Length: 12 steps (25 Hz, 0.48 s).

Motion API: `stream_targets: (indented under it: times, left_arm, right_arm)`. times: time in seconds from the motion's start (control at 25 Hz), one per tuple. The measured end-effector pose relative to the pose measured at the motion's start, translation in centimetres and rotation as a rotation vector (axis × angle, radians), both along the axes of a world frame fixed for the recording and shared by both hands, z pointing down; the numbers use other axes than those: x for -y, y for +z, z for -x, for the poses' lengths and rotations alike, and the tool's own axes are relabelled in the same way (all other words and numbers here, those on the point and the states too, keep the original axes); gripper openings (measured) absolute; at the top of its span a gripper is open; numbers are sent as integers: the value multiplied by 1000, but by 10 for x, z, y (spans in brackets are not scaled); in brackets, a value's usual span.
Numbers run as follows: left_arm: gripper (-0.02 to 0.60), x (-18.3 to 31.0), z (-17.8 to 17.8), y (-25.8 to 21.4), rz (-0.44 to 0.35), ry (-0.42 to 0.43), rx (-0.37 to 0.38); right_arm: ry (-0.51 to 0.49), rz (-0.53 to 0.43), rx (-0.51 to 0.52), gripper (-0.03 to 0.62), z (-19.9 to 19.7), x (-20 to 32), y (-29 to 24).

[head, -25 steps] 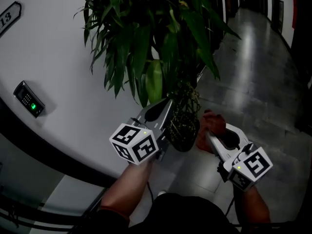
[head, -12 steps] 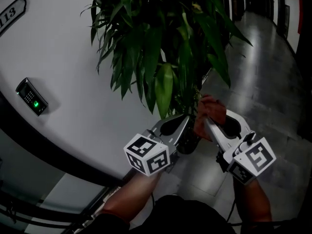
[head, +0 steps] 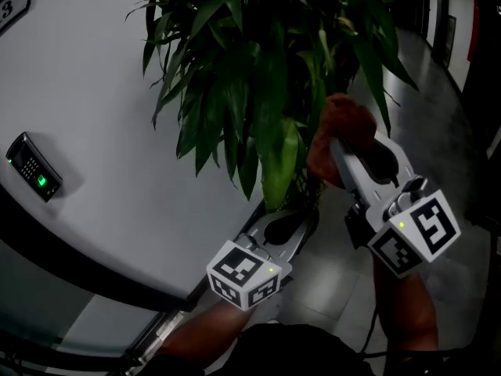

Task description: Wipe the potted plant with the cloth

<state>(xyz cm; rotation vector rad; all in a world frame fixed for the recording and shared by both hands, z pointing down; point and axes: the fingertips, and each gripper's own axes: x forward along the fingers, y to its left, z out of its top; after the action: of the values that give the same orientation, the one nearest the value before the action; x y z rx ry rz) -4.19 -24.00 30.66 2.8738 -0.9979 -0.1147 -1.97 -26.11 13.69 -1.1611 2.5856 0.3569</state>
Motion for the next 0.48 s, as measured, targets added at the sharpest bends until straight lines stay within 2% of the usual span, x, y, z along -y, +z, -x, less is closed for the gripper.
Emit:
stream_targets:
  times: [0.24, 0.48]
  left_arm:
    - [15, -1, 5, 4, 7, 70, -5]
    - [15, -4, 9, 7, 5, 127, -15]
  right_arm:
    - [146, -29, 47, 71, -16, 34, -18]
    - [180, -33, 72, 71, -12, 46, -20]
